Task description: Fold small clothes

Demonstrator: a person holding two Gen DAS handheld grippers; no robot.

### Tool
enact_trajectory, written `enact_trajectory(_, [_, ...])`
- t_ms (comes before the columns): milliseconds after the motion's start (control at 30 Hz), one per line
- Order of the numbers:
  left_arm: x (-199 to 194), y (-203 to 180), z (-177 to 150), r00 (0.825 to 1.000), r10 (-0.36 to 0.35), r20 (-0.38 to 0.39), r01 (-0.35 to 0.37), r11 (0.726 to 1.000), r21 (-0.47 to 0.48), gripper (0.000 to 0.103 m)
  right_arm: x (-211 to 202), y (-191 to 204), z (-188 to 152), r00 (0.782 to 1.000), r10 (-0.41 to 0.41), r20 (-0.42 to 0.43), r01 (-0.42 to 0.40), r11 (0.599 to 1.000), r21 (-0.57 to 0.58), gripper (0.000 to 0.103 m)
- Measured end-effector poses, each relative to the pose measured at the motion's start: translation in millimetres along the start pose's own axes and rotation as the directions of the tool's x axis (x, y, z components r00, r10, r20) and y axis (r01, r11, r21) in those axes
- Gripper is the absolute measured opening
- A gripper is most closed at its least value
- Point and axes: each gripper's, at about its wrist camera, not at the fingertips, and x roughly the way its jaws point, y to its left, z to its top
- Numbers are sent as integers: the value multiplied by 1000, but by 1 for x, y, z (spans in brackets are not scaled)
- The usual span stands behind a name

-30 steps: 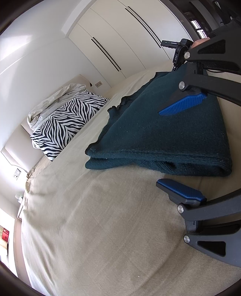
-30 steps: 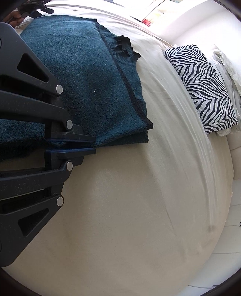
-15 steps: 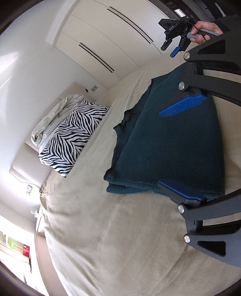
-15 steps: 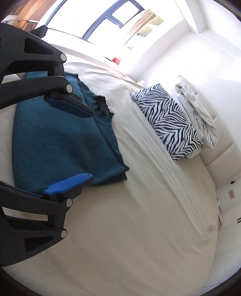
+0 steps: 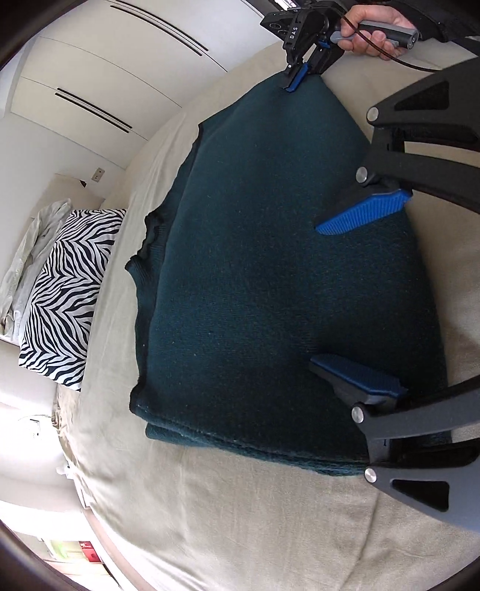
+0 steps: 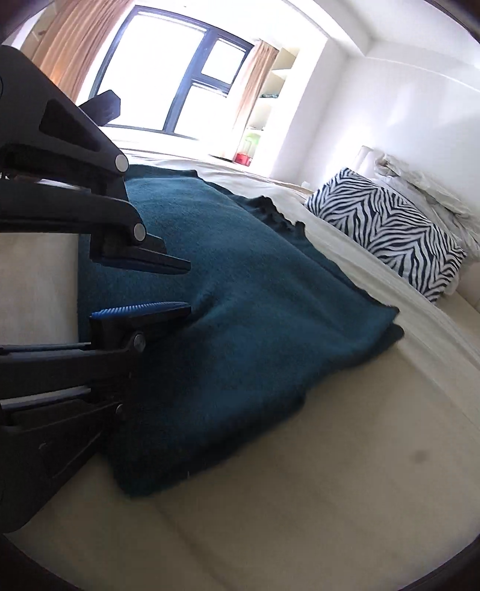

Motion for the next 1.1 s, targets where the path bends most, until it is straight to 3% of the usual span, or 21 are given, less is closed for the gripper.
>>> enact_trajectory(133, [5,-13,-5,998,56,4,-56,996,62,75,-35,3,-4,993,-72,89,70,997,26,12])
enact_trajectory(200, [6,-16,-6,998,68,3,-68,995,75,77,-35,22,-10,998,-12,62,12,1000,0,14])
enact_trajectory(333, [7,-14,-6,998,61,3,-62,996,69,77,2,82,-36,988,111,-109,-121,989,-90,14])
enact_trajectory(467, [7,-14,-7,998,66,6,-67,995,73,77,74,125,-84,942,127,-310,-169,979,-114,14])
enact_trajectory(567, [7,-14,-6,998,66,5,-66,995,73,77,111,134,-107,919,79,-385,-144,980,-141,13])
enact_trajectory(700, [7,-16,-8,997,70,7,-71,994,78,77,102,106,-95,936,164,-311,-183,983,-33,11])
enact_trajectory(867, [5,-17,-8,998,68,11,-69,995,76,77,66,67,-59,978,154,-141,-151,988,27,10])
enact_trajectory(967, [-5,-19,-2,997,81,4,-81,995,50,72,45,37,-48,982,183,-57,-176,979,100,9])
enact_trajectory(1000, [-11,-22,1,998,70,5,-70,997,21,71,42,32,-48,979,199,-42,-193,974,117,9])
enact_trajectory(1100, [-27,-52,11,997,-67,44,67,998,4,71,39,32,-50,981,192,-28,-189,978,83,9])
